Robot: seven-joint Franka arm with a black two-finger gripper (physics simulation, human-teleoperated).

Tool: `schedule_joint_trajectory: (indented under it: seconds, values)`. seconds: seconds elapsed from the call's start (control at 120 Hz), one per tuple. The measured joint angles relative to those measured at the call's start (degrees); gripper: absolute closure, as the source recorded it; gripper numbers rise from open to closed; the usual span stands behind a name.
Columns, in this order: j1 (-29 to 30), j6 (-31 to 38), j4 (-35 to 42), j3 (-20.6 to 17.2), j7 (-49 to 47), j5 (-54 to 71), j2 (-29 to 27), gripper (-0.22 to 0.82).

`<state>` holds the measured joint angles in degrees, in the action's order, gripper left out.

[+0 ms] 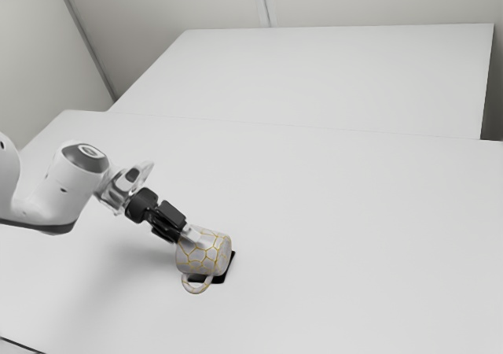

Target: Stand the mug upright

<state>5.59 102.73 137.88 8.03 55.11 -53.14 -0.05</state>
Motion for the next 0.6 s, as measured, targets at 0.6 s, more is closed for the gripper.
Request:
schedule_joint_trajectory:
  seconds: [0.6]
  values:
    - [1.08, 0.17, -1.91, -2.73, 4.42, 1.46, -2.34, 0.76]
